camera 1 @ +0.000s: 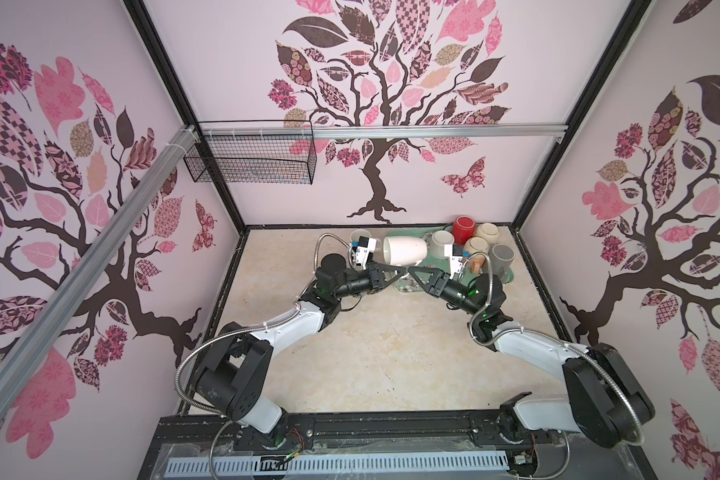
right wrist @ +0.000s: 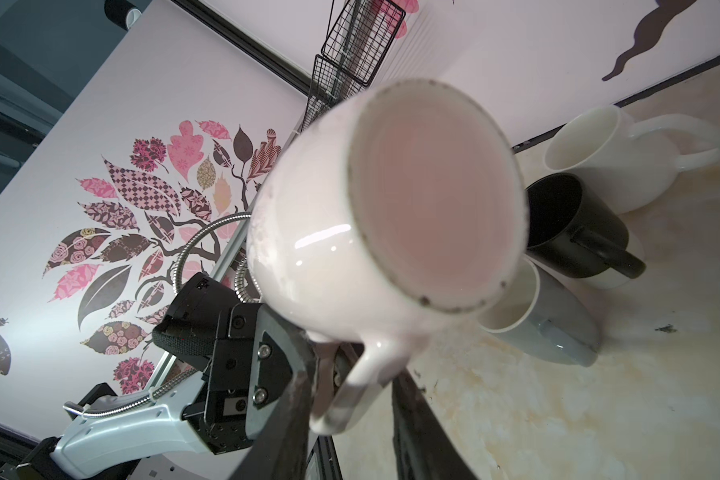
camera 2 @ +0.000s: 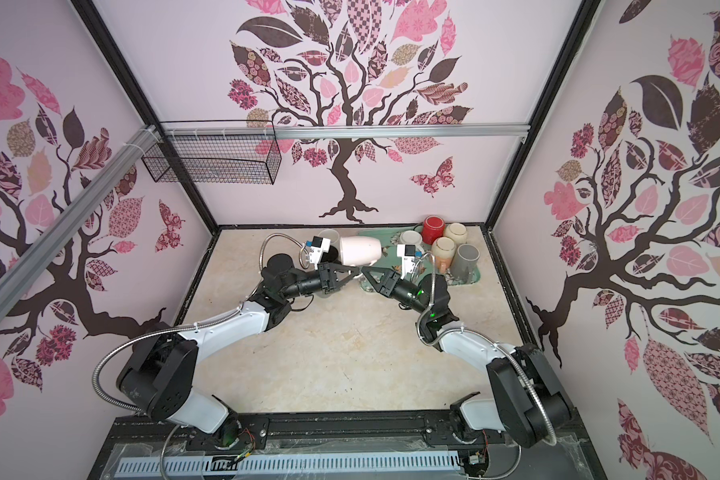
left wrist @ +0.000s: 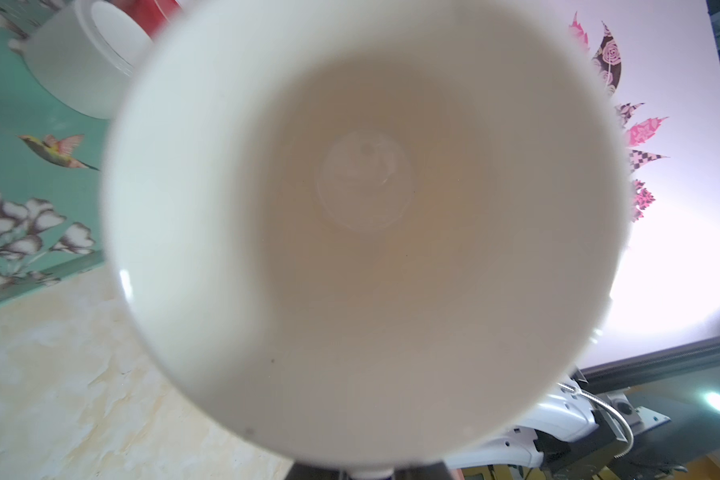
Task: Turn the mug right side up
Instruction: 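Grip the pink mug with the left gripper while right gripper holds its handle, then carry the pink mug beside the grey mug with the left gripper, turning it upright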
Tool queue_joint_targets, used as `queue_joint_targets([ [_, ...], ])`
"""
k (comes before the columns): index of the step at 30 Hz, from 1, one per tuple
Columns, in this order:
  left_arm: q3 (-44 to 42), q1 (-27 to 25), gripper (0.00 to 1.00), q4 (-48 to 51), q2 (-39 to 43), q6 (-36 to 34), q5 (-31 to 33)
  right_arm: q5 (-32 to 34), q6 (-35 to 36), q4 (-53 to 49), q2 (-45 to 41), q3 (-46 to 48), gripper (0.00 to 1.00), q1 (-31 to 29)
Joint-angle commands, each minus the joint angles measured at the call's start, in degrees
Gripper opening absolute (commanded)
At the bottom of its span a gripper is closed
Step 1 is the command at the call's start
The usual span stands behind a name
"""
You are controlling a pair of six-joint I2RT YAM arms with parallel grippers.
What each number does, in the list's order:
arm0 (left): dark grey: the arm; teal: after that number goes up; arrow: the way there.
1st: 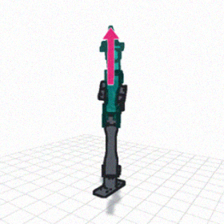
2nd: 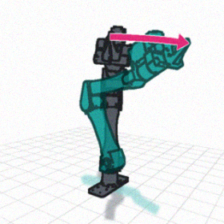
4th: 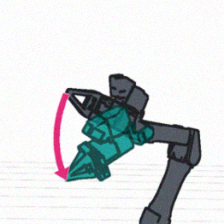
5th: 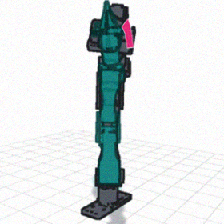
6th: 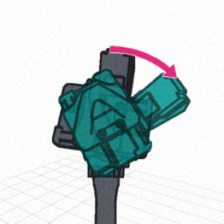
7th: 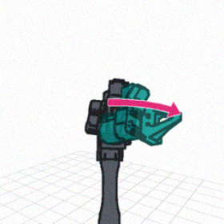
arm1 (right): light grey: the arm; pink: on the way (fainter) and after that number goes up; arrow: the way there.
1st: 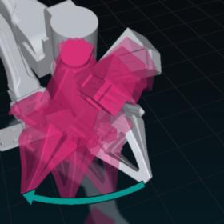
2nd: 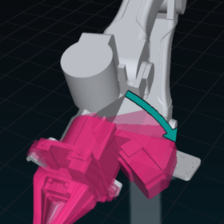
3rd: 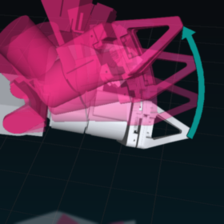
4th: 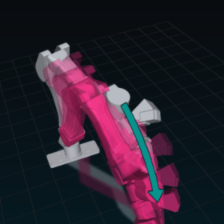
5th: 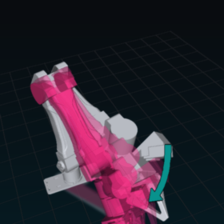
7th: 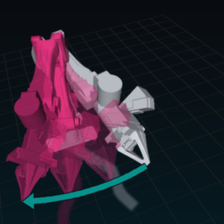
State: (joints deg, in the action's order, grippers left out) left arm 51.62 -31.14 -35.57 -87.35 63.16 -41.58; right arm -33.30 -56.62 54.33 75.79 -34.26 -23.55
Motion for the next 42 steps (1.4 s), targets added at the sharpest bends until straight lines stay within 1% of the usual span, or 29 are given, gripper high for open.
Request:
queue_joint_targets([
  [1, -1.0, 0.4, 0.00, 3.6, 5.4, -6.3, 3.5, -0.8, 6.3, -8.0, -3.2, -4.8, 0.39, -0.3],
  [7, -2.7, 0.7, 0.00, 11.6, 10.1, -11.0, 7.3, -1.5, 9.8, -13.8, -4.8, -5.7, 0.41, -0.3],
  [10, -3.7, 1.1, 0.00, 19.0, 14.7, -14.5, 11.1, -0.3, 12.7, -18.2, -6.5, -6.3, 0.42, -0.2],
  [12, -4.5, 1.4, 0.00, 25.4, 18.5, -17.0, 14.9, 0.6, 14.7, -21.0, -7.8, -6.7, 0.42, -0.3],
  [13, -5.0, 1.5, 0.00, 29.9, 20.9, -18.3, 17.5, 1.1, 15.7, -22.3, -8.4, -6.9, 0.42, -0.3],
  [19, -7.5, 1.9, 0.00, 49.4, 34.2, -23.6, 32.8, 3.5, 19.3, -27.5, -10.7, -7.3, 0.42, -0.2],
  [22, -8.1, 2.0, 0.00, 59.4, 38.0, -23.8, 39.8, 3.9, 19.6, -28.6, -10.8, -7.4, 0.42, -0.1],
  [24, -8.6, 2.0, 0.00, 64.7, 39.3, -22.7, 43.0, 3.9, 19.4, -29.1, -10.6, -7.4, 0.42, 0.0],
  [27, -10.4, 1.5, 0.00, 68.1, 39.7, -19.9, 44.4, 4.0, 19.1, -29.3, -10.6, -7.1, 0.42, 0.1],
  [28, -11.2, 0.6, 0.00, 68.5, 39.3, -18.3, 45.2, 4.0, 19.1, -29.5, -10.6, -7.0, 0.42, 0.2],
  [32, -12.1, -5.6, 0.00, 69.0, 35.8, -12.5, 51.3, 4.0, 19.0, -30.6, -11.0, -7.0, 0.42, 0.8],
  [37, -10.2, -7.8, 0.00, 68.2, 28.7, -6.6, 51.5, 4.0, 19.5, -32.0, -12.1, -6.4, 0.42, 1.7],
  [42, -8.1, -8.2, 0.00, 65.8, 22.9, -2.0, 51.3, 3.7, 19.8, -33.4, -13.2, -5.6, 0.42, 2.8],
])
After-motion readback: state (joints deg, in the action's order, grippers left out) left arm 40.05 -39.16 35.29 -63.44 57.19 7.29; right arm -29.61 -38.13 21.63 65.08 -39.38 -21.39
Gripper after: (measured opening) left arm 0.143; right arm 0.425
